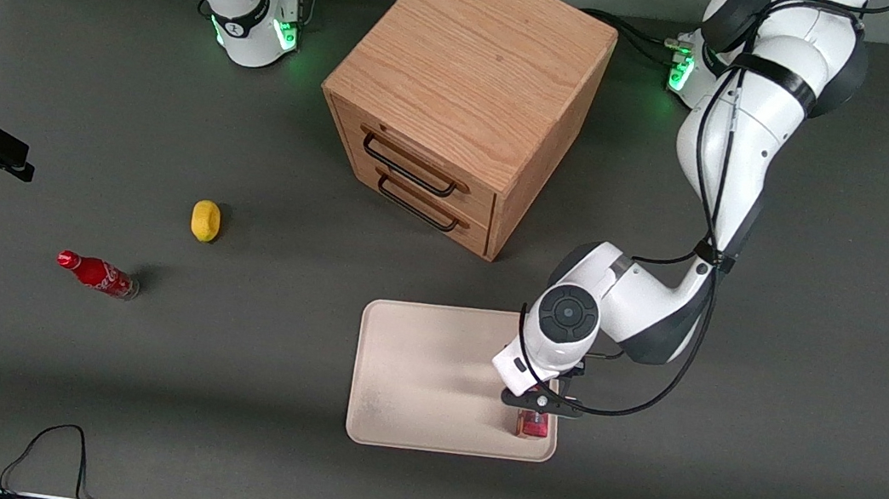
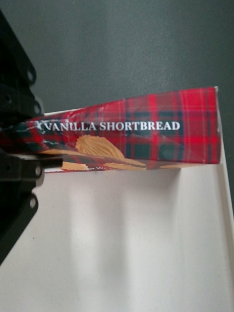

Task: Place red cookie box on tray
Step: 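Lower the cookie box upright onto the tray's corner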

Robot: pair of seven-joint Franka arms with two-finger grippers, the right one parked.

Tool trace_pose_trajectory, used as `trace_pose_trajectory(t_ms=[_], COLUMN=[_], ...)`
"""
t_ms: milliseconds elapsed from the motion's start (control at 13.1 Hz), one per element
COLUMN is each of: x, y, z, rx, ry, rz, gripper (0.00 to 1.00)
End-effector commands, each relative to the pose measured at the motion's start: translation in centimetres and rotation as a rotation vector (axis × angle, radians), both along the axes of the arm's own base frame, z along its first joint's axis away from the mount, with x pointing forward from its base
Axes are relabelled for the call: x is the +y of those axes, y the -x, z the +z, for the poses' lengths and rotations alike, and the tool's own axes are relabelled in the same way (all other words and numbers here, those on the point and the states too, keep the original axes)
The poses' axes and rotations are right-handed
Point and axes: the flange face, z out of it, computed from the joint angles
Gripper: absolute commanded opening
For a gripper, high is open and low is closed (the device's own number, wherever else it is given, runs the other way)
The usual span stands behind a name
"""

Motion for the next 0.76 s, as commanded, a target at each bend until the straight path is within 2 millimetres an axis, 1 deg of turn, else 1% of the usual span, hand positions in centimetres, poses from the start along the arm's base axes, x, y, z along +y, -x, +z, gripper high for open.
trace_pose_trajectory(t_ms=[0, 152, 305, 457, 533, 610, 686], x=[0.0, 0.2, 0.7, 1.2, 1.9, 3.2, 4.7], y=[-0.2, -0.2, 0.3, 1.1, 1.6, 2.4, 3.3], z=[0.9, 2.6, 5.3, 10.5, 13.8, 18.2, 22.1], rx=[-0.021, -0.016, 0.026, 0.054, 0.073, 0.082, 0.106], ry=[-0.029, -0.033, -0.066, -0.061, -0.057, -0.044, -0.017], rz=[0.014, 0.023, 0.033, 0.055, 0.070, 0.074, 0.040], gripper=[1.00, 1.00, 1.00, 1.00, 1.00, 1.00, 1.00])
